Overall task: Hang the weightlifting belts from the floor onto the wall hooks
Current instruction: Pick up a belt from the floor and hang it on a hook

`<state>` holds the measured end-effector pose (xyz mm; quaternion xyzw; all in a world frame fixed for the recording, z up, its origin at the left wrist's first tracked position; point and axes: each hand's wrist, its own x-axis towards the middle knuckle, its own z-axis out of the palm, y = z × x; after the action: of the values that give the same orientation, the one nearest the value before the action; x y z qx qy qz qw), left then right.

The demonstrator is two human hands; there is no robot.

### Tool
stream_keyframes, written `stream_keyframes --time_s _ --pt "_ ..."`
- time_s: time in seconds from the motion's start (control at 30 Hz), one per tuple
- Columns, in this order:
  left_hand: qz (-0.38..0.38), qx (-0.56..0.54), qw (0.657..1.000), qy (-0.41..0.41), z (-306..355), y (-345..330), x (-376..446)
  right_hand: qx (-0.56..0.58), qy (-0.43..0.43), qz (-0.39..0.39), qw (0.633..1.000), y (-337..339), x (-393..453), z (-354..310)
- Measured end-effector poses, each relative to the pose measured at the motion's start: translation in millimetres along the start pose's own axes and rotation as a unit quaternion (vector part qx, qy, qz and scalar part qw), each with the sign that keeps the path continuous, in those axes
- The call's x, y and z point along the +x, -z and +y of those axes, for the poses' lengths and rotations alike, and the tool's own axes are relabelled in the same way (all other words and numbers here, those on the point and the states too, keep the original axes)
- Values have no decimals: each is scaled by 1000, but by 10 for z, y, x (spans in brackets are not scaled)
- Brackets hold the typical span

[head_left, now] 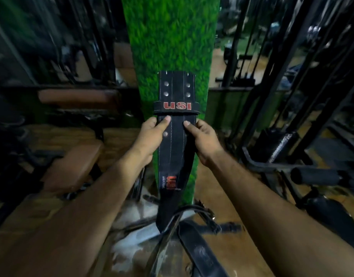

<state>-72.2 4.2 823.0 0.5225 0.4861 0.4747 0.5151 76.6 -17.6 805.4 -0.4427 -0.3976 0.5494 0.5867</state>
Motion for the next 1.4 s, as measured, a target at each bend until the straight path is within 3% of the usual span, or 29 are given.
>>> stream_keyframes --time_s 0.13,0.3,0.5,0.57,0.67,0.93,1.07,1.17,1.27,1.4 --pt "-7 11 994 -105 654 65 109 -1 81 -21 996 -302 84 -746" --pt "6 -20 981 -195 1322 220 220 -80 203 -2 976 -704 212 -1446" --pt "81 -37 936 -342 2205 415 357 -117 347 47 929 -1298 390 -2259" --pt "112 -47 926 -358 2398 451 405 -124 391 70 909 -1480 439 -2503" --pt "94 -96 916 -379 2527 497 556 -133 436 105 884 -1665 486 -2792" --pt "89 -6 912 -400 1903 482 572 -93 453 162 872 -1596 672 -2976" --pt "85 -3 931 -356 1453 450 541 -85 440 196 872 -1540 721 -2829" --pt "31 46 959 -277 1176 559 730 -72 426 212 877 -1447 724 -2853" --pt "-10 94 965 -243 1540 620 779 -37 417 184 889 -1357 797 -2909" --pt "-10 -4 960 -280 2338 427 739 -25 393 152 906 -1345 822 -2927"
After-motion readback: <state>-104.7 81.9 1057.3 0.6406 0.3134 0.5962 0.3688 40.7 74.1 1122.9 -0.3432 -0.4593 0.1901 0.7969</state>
